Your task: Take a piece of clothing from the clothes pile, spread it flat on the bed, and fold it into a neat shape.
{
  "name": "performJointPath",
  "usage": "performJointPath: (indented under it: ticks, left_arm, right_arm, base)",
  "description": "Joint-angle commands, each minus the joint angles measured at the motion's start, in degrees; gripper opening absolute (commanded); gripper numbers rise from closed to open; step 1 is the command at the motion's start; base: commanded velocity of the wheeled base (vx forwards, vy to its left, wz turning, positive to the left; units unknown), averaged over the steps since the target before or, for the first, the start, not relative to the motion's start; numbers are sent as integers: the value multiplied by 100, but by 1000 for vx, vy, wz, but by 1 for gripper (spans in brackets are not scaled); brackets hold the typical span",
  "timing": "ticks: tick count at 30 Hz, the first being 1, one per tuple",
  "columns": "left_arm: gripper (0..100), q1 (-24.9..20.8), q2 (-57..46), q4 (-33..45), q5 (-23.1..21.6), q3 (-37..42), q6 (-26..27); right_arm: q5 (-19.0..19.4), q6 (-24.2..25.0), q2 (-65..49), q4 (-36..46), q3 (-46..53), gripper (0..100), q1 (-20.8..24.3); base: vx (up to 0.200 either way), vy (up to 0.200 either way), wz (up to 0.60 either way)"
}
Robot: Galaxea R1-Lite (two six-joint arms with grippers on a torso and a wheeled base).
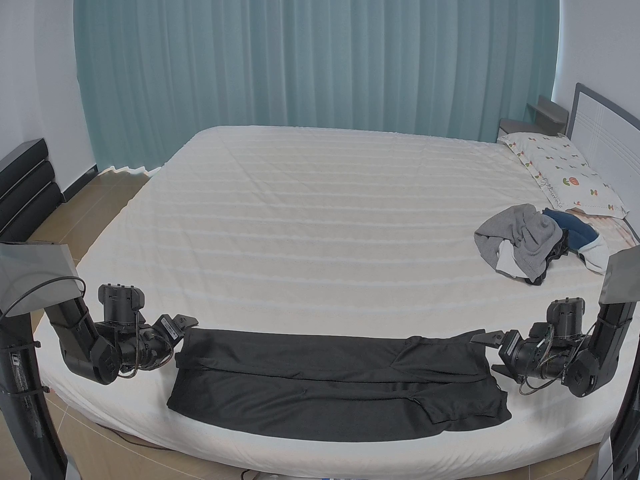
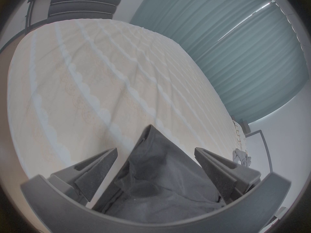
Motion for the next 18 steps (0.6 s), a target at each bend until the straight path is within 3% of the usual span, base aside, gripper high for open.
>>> performJointPath:
  ticks: [1, 4, 12, 15, 18]
  left_arm:
    - [100, -24, -130, -3, -15, 107, -2]
    - [100, -24, -130, -3, -15, 116, -2]
    - [100, -103, -68, 15, -15, 204, 103]
    - [100, -165, -50, 15, -23, 591, 692]
    - [100, -323, -50, 59, -6, 758, 868]
  right_arm:
    - [14, 23, -6, 1, -17, 100, -139]
    - [14, 23, 74, -8, -25, 100, -130]
    - [14, 14, 135, -8, -25, 100, -77]
    - [-56, -4, 118, -8, -8, 100, -51]
    - [-74, -4, 56, -8, 36, 100, -42]
  base:
    - [-200, 0, 0]
    - [-200, 0, 0]
    - [0, 0, 0]
    - [0, 0, 0]
    - [0, 0, 0]
